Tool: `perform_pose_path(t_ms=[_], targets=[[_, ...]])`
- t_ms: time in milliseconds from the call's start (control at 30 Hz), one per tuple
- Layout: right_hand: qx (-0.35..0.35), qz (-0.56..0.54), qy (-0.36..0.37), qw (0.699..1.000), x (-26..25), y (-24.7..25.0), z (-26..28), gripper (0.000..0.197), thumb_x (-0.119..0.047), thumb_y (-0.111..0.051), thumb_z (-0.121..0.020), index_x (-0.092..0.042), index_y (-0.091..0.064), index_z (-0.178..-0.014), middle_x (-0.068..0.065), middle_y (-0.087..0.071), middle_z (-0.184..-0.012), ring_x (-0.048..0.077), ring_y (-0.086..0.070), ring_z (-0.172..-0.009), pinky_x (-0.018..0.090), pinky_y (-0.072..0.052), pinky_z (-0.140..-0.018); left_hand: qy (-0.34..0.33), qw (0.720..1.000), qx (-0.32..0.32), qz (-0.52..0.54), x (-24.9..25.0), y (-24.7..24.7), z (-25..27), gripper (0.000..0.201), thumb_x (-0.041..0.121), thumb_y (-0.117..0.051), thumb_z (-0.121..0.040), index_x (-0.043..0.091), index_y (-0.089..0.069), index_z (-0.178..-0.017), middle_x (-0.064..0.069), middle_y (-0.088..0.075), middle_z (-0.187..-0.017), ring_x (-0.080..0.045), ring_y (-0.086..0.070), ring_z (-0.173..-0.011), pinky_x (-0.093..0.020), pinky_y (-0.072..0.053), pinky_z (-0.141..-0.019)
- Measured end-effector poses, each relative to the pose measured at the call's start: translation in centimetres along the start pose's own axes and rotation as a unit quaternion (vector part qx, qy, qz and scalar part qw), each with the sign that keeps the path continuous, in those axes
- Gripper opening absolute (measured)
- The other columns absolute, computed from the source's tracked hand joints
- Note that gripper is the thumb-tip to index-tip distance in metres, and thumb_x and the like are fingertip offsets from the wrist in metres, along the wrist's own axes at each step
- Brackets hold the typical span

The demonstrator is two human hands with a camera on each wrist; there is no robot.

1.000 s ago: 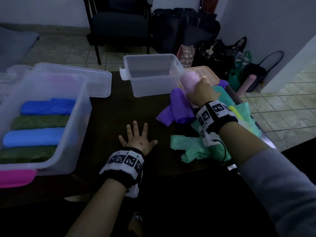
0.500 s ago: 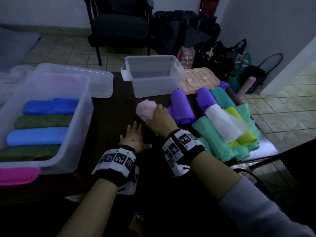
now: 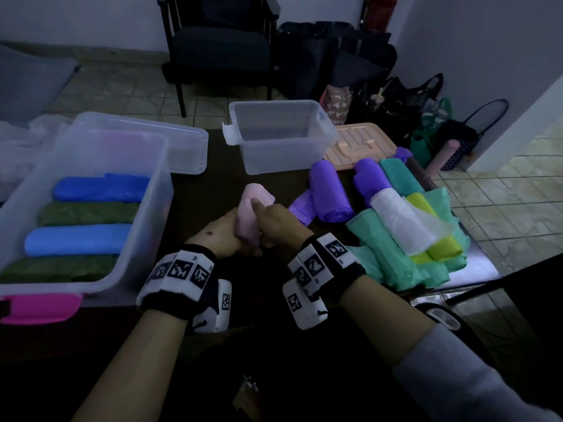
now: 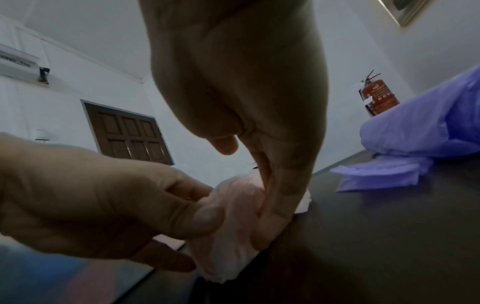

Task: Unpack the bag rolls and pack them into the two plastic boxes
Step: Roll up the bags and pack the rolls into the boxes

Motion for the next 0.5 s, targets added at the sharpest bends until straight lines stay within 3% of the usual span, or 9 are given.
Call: perform_pose_path(t_ms=[67,133,200,233,300,400,500], targets=[[-0.024,-0.001,-0.015,1.0,-0.4,0.3,0.2,0.057,-0.039,-0.027,-0.101,0.009,-0.056,-0.11,0.025,-0.064,-0.1,0.037,-0.065,-0.088,0.037,-0.055,-0.074,0.005,1.0,0.01,-0.02,0.6,0.3,0.0,0.052,0.018,-0.068,-0.082,0.015,-0.046,-0.129,-0.005,-0.055,-0.121,-0.017,-0.054,-0.102,-0.028,-0.04,-0.082],[-0.052,0.06,-0.007,0.997,-1.2,0.6,0.5,0.041,-0.025,-0.033,-0.101,0.007,-0.055,-0.114,0.022,-0.062,-0.112,0.033,-0.062,-0.093,0.023,-0.052,-0.063,0.016,0.999,0.013,-0.047,0.7,0.6,-0.3,0.044,0.013,-0.065,-0.083,0.013,-0.048,-0.124,-0.004,-0.057,-0.11,-0.015,-0.055,-0.091,-0.03,-0.04,-0.08],[-0.018,0.145,0.035,0.989,-1.5,1.2,0.6,0.032,-0.013,-0.038,-0.098,0.002,-0.051,-0.124,0.016,-0.054,-0.126,0.029,-0.053,-0.116,0.025,-0.048,-0.086,0.02,0.998,0.019,-0.055,0.1,1.0,-0.6,0.046,0.011,-0.064,-0.082,0.017,-0.047,-0.125,-0.005,-0.056,-0.112,-0.013,-0.052,-0.084,-0.031,-0.04,-0.079],[0.012,0.175,0.071,0.982,-1.5,1.5,0.6,0.032,-0.01,-0.041,-0.096,-0.003,-0.049,-0.126,0.015,-0.051,-0.128,0.028,-0.049,-0.12,0.031,-0.044,-0.096,0.023,0.998,0.019,-0.057,-0.1,1.2,-0.7,0.05,0.011,-0.062,-0.083,0.018,-0.045,-0.129,-0.005,-0.055,-0.119,-0.015,-0.053,-0.091,-0.032,-0.041,-0.082],[0.049,0.234,0.156,0.958,-0.9,2.2,0.4,0.037,-0.007,-0.05,-0.089,-0.011,-0.049,-0.125,0.011,-0.046,-0.127,0.025,-0.046,-0.118,0.039,-0.043,-0.099,0.027,0.997,0.017,-0.065,-0.5,1.5,-0.9,0.052,0.01,-0.06,-0.085,0.019,-0.042,-0.133,-0.006,-0.052,-0.125,-0.02,-0.052,-0.107,-0.034,-0.042,-0.088],[0.032,0.339,0.218,0.915,-0.1,2.7,0.0,0.05,-0.01,-0.057,-0.084,-0.016,-0.045,-0.132,0.009,-0.039,-0.133,0.025,-0.038,-0.123,0.04,-0.04,-0.102,0.017,0.998,0.008,-0.06,-0.8,1.5,-1.1,0.043,0.012,-0.06,-0.086,0.012,-0.048,-0.127,-0.006,-0.056,-0.109,-0.021,-0.056,-0.098,-0.034,-0.045,-0.085],[0.004,0.353,0.24,0.905,0.0,2.8,-0.1,0.061,-0.017,-0.062,-0.084,-0.021,-0.038,-0.14,0.007,-0.033,-0.14,0.025,-0.032,-0.129,0.041,-0.034,-0.106,-0.011,0.997,0.078,-0.015,-0.7,1.5,-1.2,0.029,0.021,-0.053,-0.093,0.002,-0.059,-0.114,-0.016,-0.062,-0.108,-0.031,-0.058,-0.1,-0.036,-0.043,-0.085]])
Point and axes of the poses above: each hand's wrist, its own z-axis away from the middle knuckle, its own y-axis out of the back of the hand, x = y × z, the point moved 1 cm from there along -z, towards the middle knuckle
